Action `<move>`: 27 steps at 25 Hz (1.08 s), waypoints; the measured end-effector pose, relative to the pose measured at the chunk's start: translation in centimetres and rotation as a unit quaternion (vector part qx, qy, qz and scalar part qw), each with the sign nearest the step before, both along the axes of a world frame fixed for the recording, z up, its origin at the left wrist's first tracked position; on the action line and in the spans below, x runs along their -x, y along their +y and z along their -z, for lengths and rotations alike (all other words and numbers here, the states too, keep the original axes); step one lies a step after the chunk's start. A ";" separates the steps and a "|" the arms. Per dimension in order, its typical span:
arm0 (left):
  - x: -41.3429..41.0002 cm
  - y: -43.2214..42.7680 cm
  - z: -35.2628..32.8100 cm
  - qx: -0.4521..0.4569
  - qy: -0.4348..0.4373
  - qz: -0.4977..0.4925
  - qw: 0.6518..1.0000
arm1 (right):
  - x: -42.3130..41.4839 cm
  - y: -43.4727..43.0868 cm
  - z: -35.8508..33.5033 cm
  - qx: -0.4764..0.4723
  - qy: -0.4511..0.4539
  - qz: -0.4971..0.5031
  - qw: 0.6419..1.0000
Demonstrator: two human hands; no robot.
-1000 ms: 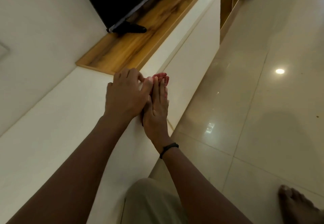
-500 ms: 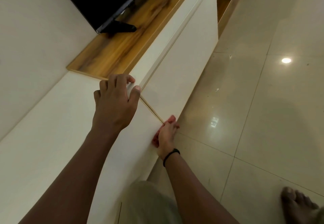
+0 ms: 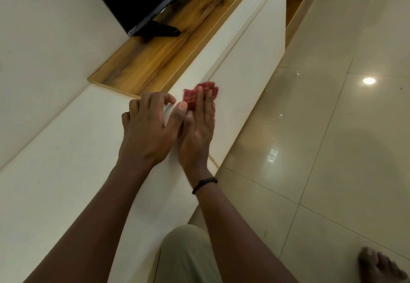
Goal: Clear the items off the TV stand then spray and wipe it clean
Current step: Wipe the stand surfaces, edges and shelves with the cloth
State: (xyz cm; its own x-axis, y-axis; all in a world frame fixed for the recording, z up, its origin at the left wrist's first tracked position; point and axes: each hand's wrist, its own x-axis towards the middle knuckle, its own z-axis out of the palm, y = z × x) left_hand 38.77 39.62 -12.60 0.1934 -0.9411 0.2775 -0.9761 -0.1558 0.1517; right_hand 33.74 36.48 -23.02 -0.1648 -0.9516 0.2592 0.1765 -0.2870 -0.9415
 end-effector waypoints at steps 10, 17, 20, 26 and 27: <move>-0.2 -0.5 0.4 0.007 -0.033 0.007 0.999 | 2.2 -1.7 12.6 -0.484 -0.149 -0.110 0.855; -0.1 -0.4 0.3 0.005 -0.035 0.013 0.999 | 2.5 -4.3 0.5 -0.166 -0.075 -0.058 0.981; 0.1 0.1 -0.1 -0.011 -0.017 0.002 1.000 | 1.5 1.1 -2.1 0.001 -0.054 -0.090 0.994; 0.3 0.1 -0.2 -0.024 -0.022 -0.005 0.999 | 1.7 4.1 -0.3 0.049 0.032 -0.176 0.983; 0.2 0.0 0.0 -0.026 -0.027 -0.002 0.999 | 2.3 2.5 -0.5 0.050 0.042 -0.155 0.986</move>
